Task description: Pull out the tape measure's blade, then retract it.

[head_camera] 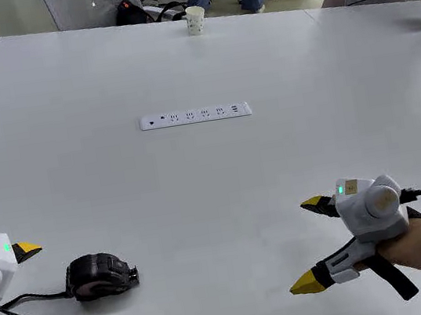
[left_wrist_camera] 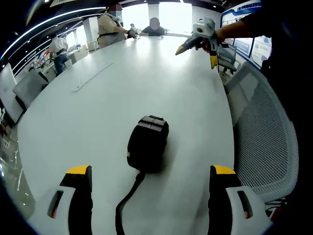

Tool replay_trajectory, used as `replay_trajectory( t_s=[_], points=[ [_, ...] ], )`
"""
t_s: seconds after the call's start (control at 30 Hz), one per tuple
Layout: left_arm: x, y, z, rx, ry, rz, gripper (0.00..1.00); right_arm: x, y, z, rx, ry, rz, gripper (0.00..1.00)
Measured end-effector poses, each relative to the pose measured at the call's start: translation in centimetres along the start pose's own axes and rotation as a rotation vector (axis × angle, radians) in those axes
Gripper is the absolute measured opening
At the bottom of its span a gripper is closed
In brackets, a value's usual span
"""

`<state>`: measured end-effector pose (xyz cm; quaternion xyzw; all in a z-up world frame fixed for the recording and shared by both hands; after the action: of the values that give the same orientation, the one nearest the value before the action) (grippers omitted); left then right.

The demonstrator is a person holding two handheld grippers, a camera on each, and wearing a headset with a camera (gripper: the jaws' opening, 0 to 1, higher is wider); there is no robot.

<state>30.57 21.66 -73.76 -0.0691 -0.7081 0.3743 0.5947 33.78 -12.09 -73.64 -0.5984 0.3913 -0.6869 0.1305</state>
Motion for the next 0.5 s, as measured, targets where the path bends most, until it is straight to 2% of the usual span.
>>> replay_trajectory(
  t_s=[0.17, 0.23, 0.27, 0.3, 0.33, 0.37, 0.4, 0.5],
  points=[
    [-0.8, -0.7, -0.2, -0.034, 0.021, -0.018, 0.96, -1.3, -1.2, 0.0, 0.011, -0.016, 0.007, 1.0],
    [-1.2, -1.1, -0.2, -0.044, 0.038, -0.029, 0.91, -1.9, -1.8, -0.3, 0.027, -0.028, 0.005, 1.0],
    [-1.4, -1.3, 0.0, -0.033, 0.056, -0.034, 0.89, -2.1, -2.0, -0.4, 0.032, -0.034, 0.005, 1.0],
    [-1.7, -1.7, 0.5, 0.006, 0.089, -0.029, 0.87, -2.5, -2.4, -0.6, 0.037, -0.042, 0.004, 1.0],
    [-1.9, -1.9, 0.5, 0.001, 0.093, -0.026, 0.87, -2.7, -2.6, -0.7, 0.044, -0.046, 0.004, 1.0],
    [-2.1, -2.1, 0.4, -0.016, 0.089, -0.026, 0.87, -2.9, -2.8, -0.8, 0.05, -0.051, 0.004, 1.0],
    [-2.4, -2.1, 0.3, -0.047, 0.088, -0.043, 0.87, -3.3, -3.0, -1.0, 0.055, -0.058, 0.003, 1.0],
    [-3.0, -2.1, 0.0, -0.084, 0.084, -0.081, 0.82, -4.1, -3.4, -1.4, 0.066, -0.073, -0.004, 1.0]
  ],
)
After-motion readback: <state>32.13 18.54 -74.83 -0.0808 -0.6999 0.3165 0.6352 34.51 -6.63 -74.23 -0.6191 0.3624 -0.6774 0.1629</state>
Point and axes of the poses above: the centre of the closed fingertips' face, and the gripper's own axes: x roughly backward along the fingers, z roughly to its right, y roughly out of its underside, the point moved 1 cm from there along x, roughly backward along the fingers, and after that the axes turned 2 degrees about y, right-handed, at the moved point
